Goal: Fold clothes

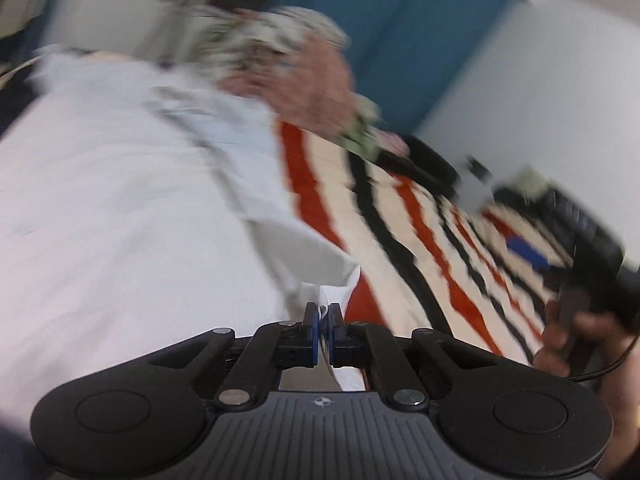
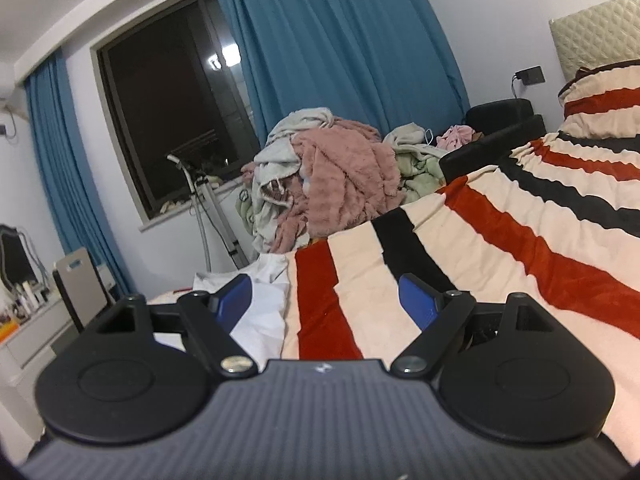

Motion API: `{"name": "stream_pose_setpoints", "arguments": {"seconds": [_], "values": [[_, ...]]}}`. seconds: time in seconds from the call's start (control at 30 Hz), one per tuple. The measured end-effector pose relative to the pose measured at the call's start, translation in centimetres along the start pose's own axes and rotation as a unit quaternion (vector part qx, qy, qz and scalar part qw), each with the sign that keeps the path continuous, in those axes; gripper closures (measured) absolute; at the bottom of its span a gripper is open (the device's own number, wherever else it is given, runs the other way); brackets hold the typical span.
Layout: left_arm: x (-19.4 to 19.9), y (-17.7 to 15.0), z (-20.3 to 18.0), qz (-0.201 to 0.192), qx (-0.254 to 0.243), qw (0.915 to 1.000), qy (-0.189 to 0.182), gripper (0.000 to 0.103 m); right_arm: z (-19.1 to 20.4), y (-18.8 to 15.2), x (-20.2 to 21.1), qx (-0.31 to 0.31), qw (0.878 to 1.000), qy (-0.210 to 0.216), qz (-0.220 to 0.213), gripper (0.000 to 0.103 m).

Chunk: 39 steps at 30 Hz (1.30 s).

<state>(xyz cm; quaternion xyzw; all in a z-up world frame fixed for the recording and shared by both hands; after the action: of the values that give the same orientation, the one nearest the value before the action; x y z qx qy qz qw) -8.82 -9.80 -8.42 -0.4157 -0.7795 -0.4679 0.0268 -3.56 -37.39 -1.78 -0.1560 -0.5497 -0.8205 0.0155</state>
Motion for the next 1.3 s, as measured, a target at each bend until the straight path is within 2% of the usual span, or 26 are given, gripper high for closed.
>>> {"name": "stream_pose_setpoints", "arguments": {"seconds": [0.03, 0.37, 0.47, 0.5, 0.57, 0.6, 0.67, 0.73, 0.83, 0.87, 0.93, 1.03, 1.3], "values": [[1.7, 0.0, 0.9, -0.009, 0.019, 0.9997, 0.010, 0.098, 0.3, -0.1, 0.0, 0.004, 1.000, 0.002, 0.002, 0.020], [4.7, -1.3, 4.9, 0.033, 0.040, 0.9926, 0.110, 0.098, 4.1, -2.1, 0.4, 0.053, 0.998, 0.030, 0.027, 0.021], [5.6, -1.8, 6.0, 0.046, 0.046, 0.9881, 0.140, 0.086, 5.3, -2.7, 0.5, 0.068, 0.996, 0.038, 0.034, 0.021], [4.8, -1.9, 5.6, 0.045, 0.043, 0.9886, 0.137, 0.081, 5.7, -2.9, 0.5, 0.072, 0.996, 0.041, 0.037, 0.021], [5.1, -1.7, 5.1, 0.042, 0.033, 0.9895, 0.134, 0.064, 6.4, -3.3, 0.6, 0.082, 0.995, 0.046, 0.042, 0.021], [5.1, -1.8, 4.8, 0.037, 0.018, 0.9896, 0.138, 0.053, 6.7, -3.5, 0.7, 0.085, 0.994, 0.049, 0.041, 0.021], [5.3, -1.9, 3.9, 0.025, -0.022, 0.9879, 0.152, 0.047, 7.2, -3.7, 0.9, 0.090, 0.994, 0.055, 0.036, 0.021], [5.4, -1.6, 2.9, 0.013, -0.067, 0.9833, 0.169, 0.019, 7.6, -3.9, 1.2, 0.094, 0.993, 0.060, 0.031, 0.021], [5.7, -0.8, 1.4, -0.009, -0.118, 0.9769, 0.178, 0.017, 8.3, -4.3, 1.6, 0.101, 0.992, 0.069, 0.023, 0.021], [5.6, -0.5, 1.3, -0.012, -0.123, 0.9761, 0.179, 0.015, 8.5, -4.4, 1.7, 0.103, 0.992, 0.071, 0.021, 0.021], [5.5, 0.1, 1.2, -0.018, -0.131, 0.9746, 0.181, 0.005, 9.0, -4.7, 2.0, 0.108, 0.991, 0.077, 0.016, 0.021], [5.3, 0.9, 1.0, -0.027, -0.143, 0.9722, 0.183, 0.000, 9.6, -5.0, 2.4, 0.111, 0.990, 0.085, 0.008, 0.021], [5.7, 3.0, 0.6, -0.043, -0.157, 0.9681, 0.190, 0.000, 10.0, -6.0, 4.7, 0.098, 0.992, 0.074, 0.016, 0.021]]}}
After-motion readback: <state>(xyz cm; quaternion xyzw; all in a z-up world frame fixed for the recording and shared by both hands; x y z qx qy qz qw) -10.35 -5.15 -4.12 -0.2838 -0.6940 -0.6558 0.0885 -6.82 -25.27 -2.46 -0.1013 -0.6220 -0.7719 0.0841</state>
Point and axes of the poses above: each gripper's, at about its wrist camera, not at the fingertips, and x roughly against the way its jaws point, z to its left, y to its top, the point moved 6 cm from there along -x, roughly the way its jaws point, and after that the axes turned 8 degrees about -y, right-handed, at the moved point
